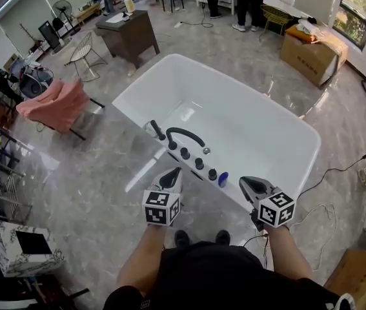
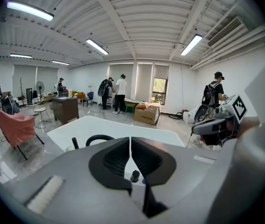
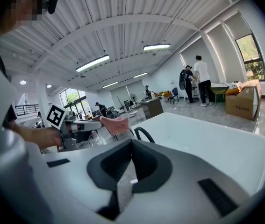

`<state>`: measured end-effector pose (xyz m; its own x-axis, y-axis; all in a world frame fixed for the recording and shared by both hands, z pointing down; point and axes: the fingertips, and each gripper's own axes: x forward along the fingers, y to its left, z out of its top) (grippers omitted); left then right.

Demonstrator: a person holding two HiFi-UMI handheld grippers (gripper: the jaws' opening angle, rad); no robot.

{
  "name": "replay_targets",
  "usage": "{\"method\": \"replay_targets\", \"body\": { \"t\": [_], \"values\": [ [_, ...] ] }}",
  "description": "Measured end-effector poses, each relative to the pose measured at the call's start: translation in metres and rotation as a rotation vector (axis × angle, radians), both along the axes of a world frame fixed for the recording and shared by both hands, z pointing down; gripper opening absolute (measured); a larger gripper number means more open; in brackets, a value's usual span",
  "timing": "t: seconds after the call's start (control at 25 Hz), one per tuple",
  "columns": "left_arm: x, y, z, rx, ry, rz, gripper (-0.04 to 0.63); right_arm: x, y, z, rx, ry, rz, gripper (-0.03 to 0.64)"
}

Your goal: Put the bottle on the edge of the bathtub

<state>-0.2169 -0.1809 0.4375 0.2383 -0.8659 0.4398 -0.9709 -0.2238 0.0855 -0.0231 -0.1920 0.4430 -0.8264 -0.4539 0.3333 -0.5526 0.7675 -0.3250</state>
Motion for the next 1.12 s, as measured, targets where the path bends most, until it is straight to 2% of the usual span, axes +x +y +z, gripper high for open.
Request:
{"method": "replay_targets", "body": {
  "t": [0.4, 0.52, 0.68, 0.92, 1.12],
  "values": [
    [-0.062, 0.003, -0.037, 0.036, -0.007, 0.052, 0.023, -0.053, -0.007, -0.055, 0.129, -0.014, 0.055, 0.012],
    [-0.078, -0.002, -0.053, 0.050, 0.019, 0.058, 0.023, -0.068, -0.008, -0.075, 0.170, -0.008, 0.052, 0.011],
    [-0.097, -0.013, -0.088, 0.106, 0.022, 0.074, 0.023, -0.081, -0.009, -0.098, 0.219, 0.007, 0.037, 0.011],
    [-0.112, -0.018, -0.132, 0.183, 0.010, 0.057, 0.023, -0.087, -0.008, -0.146, 0.321, -0.024, 0.035, 0.011],
    [-0.116, -0.011, -0.147, 0.263, 0.034, -0.030, 0.021, -0.086, -0.002, -0.157, 0.356, -0.027, 0.046, 0.011]
  ]
}}
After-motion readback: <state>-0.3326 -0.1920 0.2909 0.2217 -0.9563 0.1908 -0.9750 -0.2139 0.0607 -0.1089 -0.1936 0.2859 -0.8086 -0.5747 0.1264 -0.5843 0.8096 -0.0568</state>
